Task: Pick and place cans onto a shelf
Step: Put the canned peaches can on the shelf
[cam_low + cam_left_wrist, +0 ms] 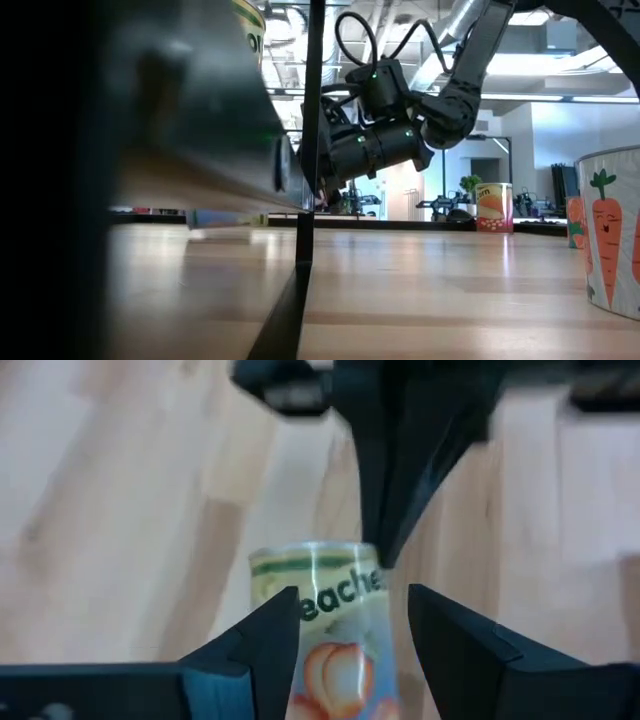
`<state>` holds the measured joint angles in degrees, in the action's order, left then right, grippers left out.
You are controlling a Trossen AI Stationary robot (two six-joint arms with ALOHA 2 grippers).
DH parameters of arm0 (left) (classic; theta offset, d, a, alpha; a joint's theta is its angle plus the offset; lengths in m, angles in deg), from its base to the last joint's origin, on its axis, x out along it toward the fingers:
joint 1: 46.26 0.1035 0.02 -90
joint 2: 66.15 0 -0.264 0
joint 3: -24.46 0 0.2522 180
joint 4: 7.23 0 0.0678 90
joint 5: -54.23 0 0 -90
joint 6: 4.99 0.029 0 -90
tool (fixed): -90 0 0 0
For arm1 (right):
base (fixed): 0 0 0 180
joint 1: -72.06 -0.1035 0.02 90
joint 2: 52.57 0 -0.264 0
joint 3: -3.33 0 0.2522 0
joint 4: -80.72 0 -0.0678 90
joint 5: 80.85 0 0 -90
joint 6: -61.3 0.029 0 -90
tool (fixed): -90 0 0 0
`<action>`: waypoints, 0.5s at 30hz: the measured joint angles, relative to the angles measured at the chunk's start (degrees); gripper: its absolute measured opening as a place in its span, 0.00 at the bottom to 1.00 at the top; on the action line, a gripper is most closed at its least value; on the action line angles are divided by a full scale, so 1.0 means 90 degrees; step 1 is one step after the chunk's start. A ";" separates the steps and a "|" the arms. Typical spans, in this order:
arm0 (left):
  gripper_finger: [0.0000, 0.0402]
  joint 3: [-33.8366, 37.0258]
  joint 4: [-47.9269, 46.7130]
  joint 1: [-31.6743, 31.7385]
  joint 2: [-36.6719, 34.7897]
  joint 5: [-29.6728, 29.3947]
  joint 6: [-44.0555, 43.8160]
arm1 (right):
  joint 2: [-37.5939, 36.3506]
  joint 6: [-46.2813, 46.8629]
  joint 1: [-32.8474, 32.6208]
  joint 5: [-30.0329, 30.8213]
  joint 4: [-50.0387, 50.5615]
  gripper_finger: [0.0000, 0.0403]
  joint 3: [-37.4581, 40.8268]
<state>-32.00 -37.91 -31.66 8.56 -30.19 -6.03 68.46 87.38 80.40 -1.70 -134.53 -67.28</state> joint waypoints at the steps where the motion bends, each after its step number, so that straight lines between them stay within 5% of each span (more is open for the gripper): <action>1: 0.43 0.0000 -0.0040 0.0025 -0.0181 -0.0007 -0.0025 | 0.0000 -0.0001 -0.0010 0.0012 0.0021 0.01 0.0002; 9: 0.41 0.0113 0.0059 0.0035 -0.1741 -0.0032 -0.0430 | -0.0090 -0.0105 -0.0141 -0.0024 0.0165 0.00 0.0014; 15: 0.31 0.1383 0.1246 -0.0053 -0.2993 -0.0034 -0.1044 | -0.0817 -0.0731 -0.0251 0.0078 0.1069 0.00 0.0010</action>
<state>-19.56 -26.70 -32.13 -18.37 -30.49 -15.43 61.11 80.80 78.13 -1.00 -124.91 -67.19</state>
